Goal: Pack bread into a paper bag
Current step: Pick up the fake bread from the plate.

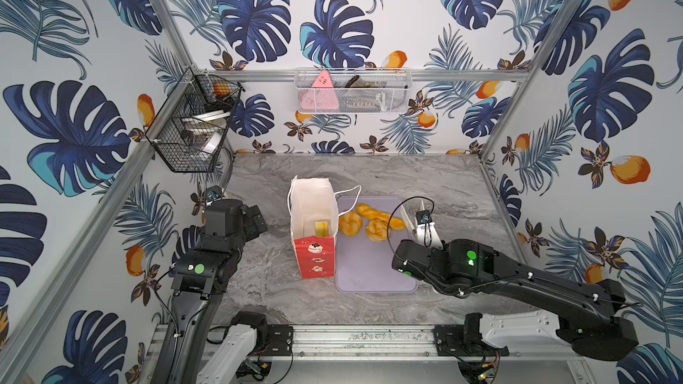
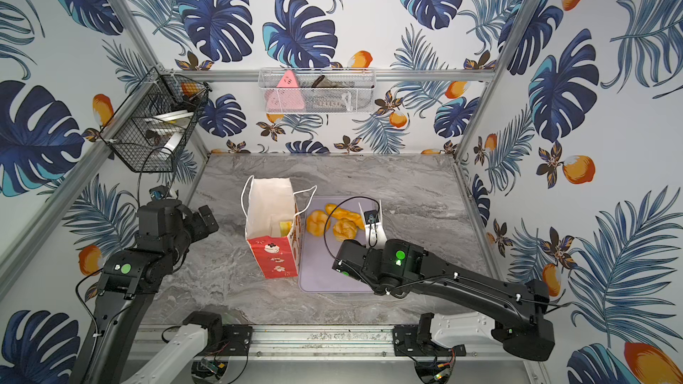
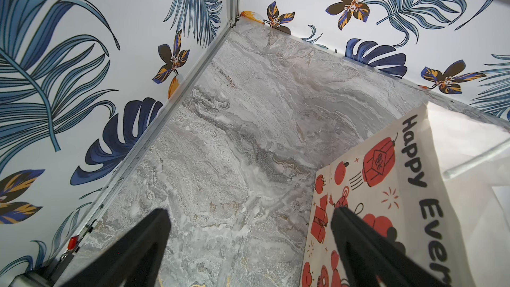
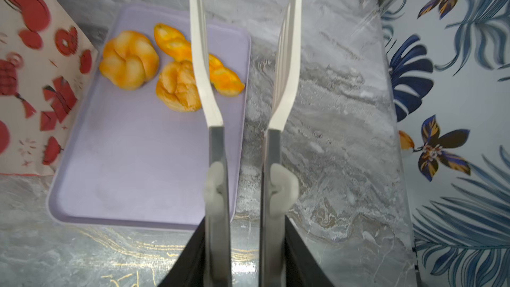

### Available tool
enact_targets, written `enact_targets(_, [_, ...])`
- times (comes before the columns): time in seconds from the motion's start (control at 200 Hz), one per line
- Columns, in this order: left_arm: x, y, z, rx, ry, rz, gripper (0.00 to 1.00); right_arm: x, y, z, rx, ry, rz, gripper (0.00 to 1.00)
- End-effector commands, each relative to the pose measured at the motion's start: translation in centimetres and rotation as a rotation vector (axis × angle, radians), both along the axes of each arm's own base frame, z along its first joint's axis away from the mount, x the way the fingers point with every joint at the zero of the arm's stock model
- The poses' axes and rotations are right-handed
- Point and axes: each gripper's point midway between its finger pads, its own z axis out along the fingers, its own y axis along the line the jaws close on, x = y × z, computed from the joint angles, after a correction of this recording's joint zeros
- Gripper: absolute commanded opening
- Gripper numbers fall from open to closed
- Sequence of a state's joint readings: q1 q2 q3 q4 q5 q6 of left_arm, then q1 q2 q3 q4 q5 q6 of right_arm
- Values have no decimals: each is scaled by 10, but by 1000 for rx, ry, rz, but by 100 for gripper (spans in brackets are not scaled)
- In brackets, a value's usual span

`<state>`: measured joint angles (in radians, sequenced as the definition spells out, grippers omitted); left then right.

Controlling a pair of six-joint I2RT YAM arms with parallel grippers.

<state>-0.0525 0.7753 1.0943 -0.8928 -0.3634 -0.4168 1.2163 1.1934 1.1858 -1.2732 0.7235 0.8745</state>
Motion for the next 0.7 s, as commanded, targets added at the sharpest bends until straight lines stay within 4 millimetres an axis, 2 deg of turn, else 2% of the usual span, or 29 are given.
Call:
enact_targets(0.0, [2,-2,-2,-6,-2,-11,99,-5,33,-34,84,99,46,41])
enact_targets(0.145, [2,-3,-6,-18,4,-12,99,6,49,-67,59,194,77,45])
enact_targets(0.265, [2,-4,-8,-24,4,-15,99,19,58,-83,81,240,86,45])
enact_targets(0.51, [1,-3,-8,-14,5,-10,99,42,74,-88,170,292,129,46])
enact_targets(0.695, [0,-1,-8,-4,9,-6,99,54,72,-90,128,299,125,47])
